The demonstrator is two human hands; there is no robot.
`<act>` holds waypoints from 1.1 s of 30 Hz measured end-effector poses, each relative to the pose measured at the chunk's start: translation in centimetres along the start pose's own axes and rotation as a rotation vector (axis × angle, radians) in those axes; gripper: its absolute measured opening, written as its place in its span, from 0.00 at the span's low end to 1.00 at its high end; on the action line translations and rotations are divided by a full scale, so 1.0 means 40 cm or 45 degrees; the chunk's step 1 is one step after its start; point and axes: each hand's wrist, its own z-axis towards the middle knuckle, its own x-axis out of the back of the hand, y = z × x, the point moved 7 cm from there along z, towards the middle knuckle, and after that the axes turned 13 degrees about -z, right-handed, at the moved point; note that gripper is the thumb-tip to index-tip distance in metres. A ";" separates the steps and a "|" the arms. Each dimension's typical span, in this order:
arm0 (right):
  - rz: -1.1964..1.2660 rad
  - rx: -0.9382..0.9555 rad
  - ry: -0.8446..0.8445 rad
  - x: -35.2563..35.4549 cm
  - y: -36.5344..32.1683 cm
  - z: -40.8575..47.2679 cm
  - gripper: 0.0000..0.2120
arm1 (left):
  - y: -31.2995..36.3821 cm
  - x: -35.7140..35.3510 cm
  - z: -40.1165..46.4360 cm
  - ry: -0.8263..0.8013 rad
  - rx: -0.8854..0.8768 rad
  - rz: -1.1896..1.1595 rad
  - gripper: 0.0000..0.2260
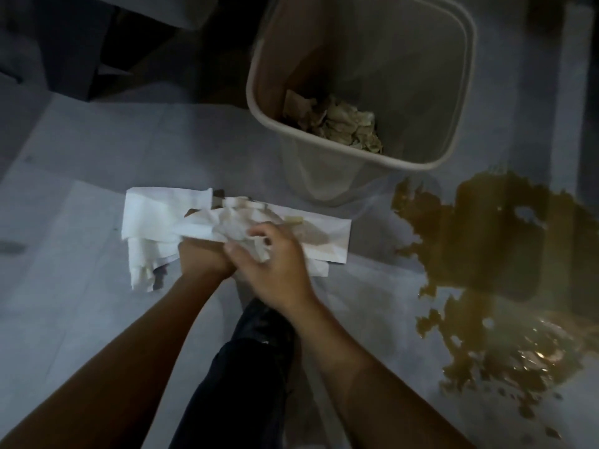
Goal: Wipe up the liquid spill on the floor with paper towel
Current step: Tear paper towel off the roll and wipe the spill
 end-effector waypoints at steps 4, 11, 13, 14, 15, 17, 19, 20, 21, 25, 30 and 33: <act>-0.211 -0.343 0.476 0.125 0.161 0.003 0.25 | -0.038 -0.065 0.055 -0.240 0.173 -0.043 0.14; -0.528 -0.769 0.452 0.167 0.299 0.054 0.45 | -0.056 -0.122 0.066 -0.361 0.268 -0.298 0.06; -0.481 -0.709 0.469 0.171 0.294 0.057 0.28 | -0.034 -0.110 0.043 -0.321 0.275 -0.392 0.15; -0.448 -0.689 0.504 0.177 0.297 0.054 0.21 | -0.018 -0.098 0.034 -0.255 0.238 -0.433 0.22; -0.373 -0.680 0.549 0.186 0.302 0.048 0.16 | 0.000 -0.091 0.021 -0.196 0.191 -0.503 0.30; -0.141 -0.676 0.617 0.205 0.311 0.027 0.08 | 0.059 -0.089 -0.044 -0.209 0.006 -0.309 0.40; 0.062 -0.693 0.580 0.213 0.318 0.011 0.03 | 0.129 -0.099 -0.107 -0.163 -0.189 -0.095 0.36; 0.138 -0.698 0.538 0.214 0.325 0.007 0.03 | 0.176 -0.111 -0.130 -0.115 -0.312 -0.034 0.35; 0.213 -0.710 0.500 0.213 0.331 0.006 0.04 | 0.226 -0.131 -0.151 -0.097 -0.441 0.098 0.36; 0.913 -0.827 0.356 0.198 0.339 0.001 0.14 | 0.311 -0.234 -0.176 -0.206 -0.684 0.810 0.43; 1.069 -0.630 0.160 0.186 0.316 0.001 0.29 | 0.303 -0.217 -0.163 -0.143 -0.710 0.821 0.35; 0.444 -0.511 0.295 0.207 0.322 0.008 0.30 | 0.285 -0.132 -0.149 0.146 -0.743 0.671 0.29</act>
